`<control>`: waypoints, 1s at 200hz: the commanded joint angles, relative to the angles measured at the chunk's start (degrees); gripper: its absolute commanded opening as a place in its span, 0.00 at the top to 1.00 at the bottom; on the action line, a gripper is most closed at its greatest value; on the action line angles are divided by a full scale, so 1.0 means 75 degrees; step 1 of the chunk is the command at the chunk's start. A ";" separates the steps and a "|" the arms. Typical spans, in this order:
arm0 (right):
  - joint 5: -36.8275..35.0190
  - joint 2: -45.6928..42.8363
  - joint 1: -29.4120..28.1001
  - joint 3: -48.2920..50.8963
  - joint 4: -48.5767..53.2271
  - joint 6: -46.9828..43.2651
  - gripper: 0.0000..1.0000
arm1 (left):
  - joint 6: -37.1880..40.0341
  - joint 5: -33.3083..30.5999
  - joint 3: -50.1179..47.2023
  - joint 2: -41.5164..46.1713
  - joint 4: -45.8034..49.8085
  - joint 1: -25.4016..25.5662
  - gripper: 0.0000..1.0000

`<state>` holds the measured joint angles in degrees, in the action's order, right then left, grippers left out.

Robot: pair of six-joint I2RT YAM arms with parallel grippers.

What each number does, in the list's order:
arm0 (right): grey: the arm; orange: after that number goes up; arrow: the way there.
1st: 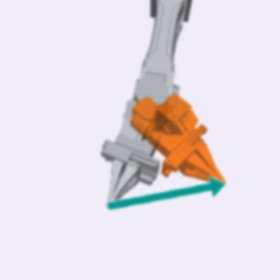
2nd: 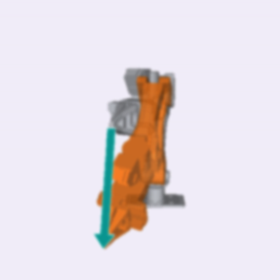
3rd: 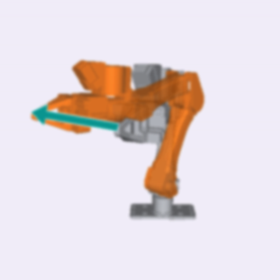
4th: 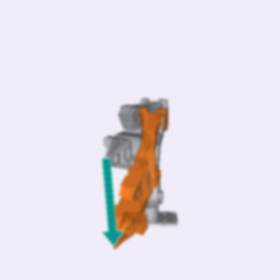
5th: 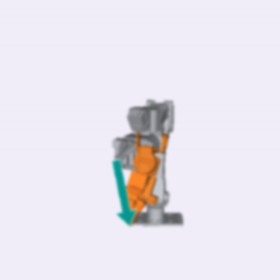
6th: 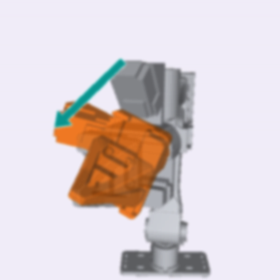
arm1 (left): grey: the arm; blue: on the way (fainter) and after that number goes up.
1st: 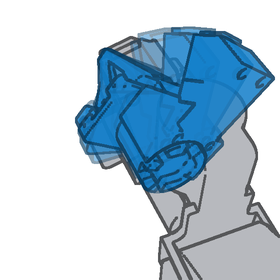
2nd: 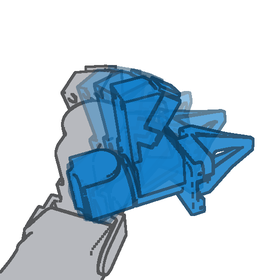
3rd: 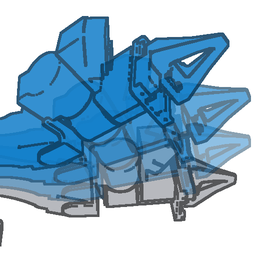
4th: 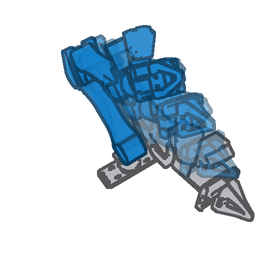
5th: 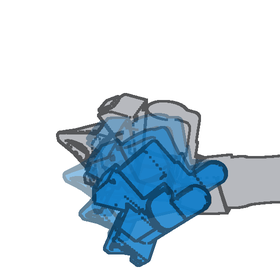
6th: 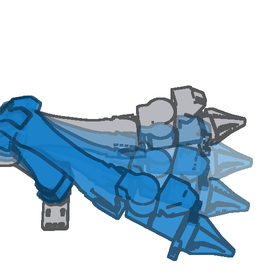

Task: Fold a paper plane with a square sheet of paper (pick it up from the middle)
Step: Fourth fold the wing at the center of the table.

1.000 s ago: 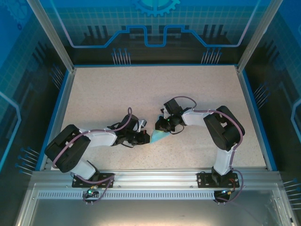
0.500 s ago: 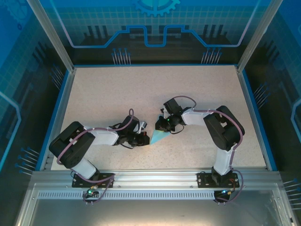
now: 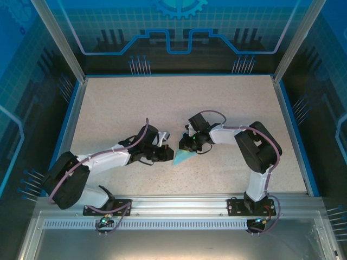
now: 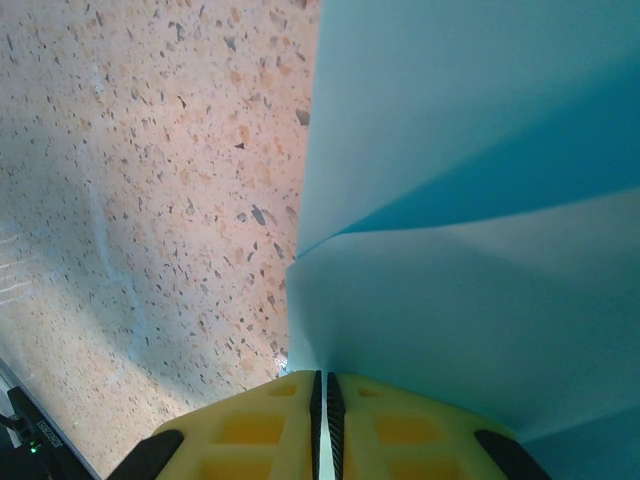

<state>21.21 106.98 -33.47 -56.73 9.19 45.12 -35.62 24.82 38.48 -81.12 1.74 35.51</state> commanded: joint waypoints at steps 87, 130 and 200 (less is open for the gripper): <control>-0.0413 0.0223 -0.0071 0.0034 0.0392 -0.0145 0.85 | -0.0446 0.0780 0.0041 -0.2095 -0.1735 -0.0164 0.89; -0.0434 0.0233 -0.0071 0.0029 0.0421 -0.0169 0.85 | -0.0612 0.0994 -0.0466 -0.2482 -0.2220 -0.0176 0.88; -0.0494 0.0212 -0.0071 0.0006 0.0521 -0.0225 0.85 | -0.0487 0.1085 -0.0911 -0.2730 -0.1805 -0.0166 0.87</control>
<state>21.04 106.98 -33.50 -56.75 9.39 44.49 -40.18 32.84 34.33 -99.07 -18.57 33.78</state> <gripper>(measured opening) 0.146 0.131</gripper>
